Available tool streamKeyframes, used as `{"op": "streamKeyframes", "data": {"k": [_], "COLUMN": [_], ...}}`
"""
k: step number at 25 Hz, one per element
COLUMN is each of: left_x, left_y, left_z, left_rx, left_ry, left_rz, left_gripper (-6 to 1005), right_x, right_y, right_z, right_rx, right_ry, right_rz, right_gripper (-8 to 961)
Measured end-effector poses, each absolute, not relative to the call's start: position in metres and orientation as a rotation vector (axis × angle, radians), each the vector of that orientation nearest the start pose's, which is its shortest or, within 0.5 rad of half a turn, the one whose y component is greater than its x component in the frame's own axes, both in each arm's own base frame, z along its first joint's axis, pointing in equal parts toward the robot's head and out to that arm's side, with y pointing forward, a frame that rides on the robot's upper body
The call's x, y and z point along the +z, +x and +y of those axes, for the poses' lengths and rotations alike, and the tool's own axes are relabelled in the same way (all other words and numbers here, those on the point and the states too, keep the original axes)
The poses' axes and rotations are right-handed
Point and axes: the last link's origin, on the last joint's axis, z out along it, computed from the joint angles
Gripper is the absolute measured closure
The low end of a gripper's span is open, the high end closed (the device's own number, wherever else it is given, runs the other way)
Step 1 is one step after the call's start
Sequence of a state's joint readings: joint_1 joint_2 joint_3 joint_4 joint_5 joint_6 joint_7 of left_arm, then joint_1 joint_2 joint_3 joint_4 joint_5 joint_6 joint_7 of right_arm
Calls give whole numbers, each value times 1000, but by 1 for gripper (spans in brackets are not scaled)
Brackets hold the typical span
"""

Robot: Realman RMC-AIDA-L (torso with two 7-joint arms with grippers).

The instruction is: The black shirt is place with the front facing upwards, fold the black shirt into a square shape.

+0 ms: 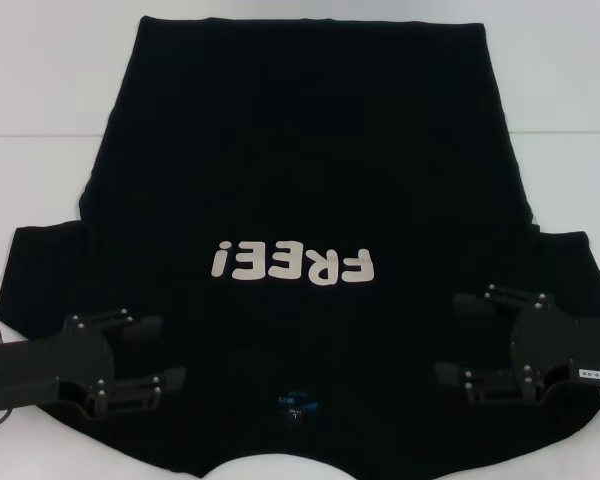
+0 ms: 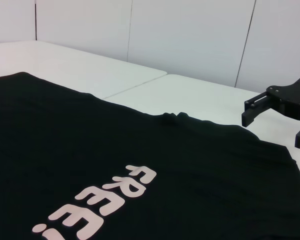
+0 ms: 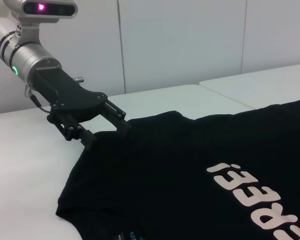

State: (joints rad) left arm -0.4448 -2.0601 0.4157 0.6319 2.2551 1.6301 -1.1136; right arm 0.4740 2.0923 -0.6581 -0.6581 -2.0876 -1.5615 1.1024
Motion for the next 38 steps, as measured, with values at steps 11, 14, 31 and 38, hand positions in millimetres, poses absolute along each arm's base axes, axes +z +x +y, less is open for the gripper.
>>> {"op": "streamKeyframes", "data": {"k": [11, 14, 31, 38], "left_x": [16, 17, 106, 113], "left_y": [-323, -323, -345, -373], "left_z": [287, 288, 320, 326], "left_rx": [-537, -558, -723, -631], "left_ry": [-2688, -2676, -2015, -1712], "left_rz": [-526, -572, -1883, -2022], "left_gripper": [247, 247, 248, 248], "right_x": [-8, -8, -10, -10], "right_y": [286, 286, 287, 286], "right_z": [308, 308, 307, 307], "right_rx": [556, 555, 563, 570], "right_ry": [-2764, -2764, -2768, -2770], "right_rz": [335, 335, 355, 376], "right_gripper": [12, 12, 11, 11]}}
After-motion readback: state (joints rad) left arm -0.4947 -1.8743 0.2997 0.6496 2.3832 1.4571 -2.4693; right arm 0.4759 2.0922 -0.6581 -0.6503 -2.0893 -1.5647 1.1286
